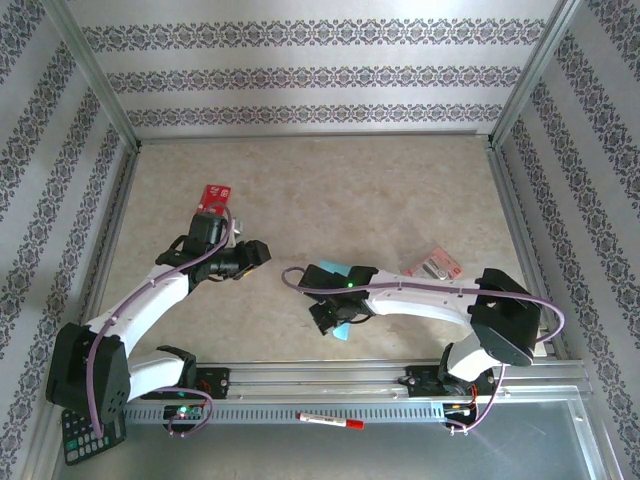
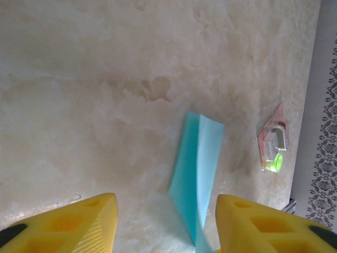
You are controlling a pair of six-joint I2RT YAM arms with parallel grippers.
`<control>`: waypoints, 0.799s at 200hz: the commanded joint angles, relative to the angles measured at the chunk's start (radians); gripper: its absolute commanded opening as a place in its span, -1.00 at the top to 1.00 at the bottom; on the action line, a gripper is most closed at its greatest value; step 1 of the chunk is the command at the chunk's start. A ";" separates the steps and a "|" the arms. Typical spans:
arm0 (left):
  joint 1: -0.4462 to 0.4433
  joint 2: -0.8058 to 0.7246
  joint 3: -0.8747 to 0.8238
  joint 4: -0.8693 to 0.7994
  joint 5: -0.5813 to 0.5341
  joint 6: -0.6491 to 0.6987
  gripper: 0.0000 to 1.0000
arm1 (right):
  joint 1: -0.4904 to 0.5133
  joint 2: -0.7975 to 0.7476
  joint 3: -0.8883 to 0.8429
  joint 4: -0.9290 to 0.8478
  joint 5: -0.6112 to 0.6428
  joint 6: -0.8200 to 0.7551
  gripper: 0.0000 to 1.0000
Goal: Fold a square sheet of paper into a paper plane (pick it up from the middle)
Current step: Turn over the paper at the center of the table.
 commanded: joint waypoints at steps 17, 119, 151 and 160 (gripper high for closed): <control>0.008 0.044 -0.038 0.069 0.099 -0.069 0.15 | 0.001 -0.008 -0.092 0.267 -0.126 0.053 0.93; -0.192 0.411 0.117 0.302 0.170 -0.147 0.72 | -0.002 -0.030 -0.197 0.410 -0.116 0.097 0.93; -0.238 0.526 0.167 0.297 0.180 -0.127 0.74 | -0.008 -0.037 -0.208 0.421 -0.113 0.098 0.91; -0.243 0.549 0.175 0.290 0.179 -0.117 0.74 | -0.012 -0.038 -0.212 0.422 -0.114 0.097 0.90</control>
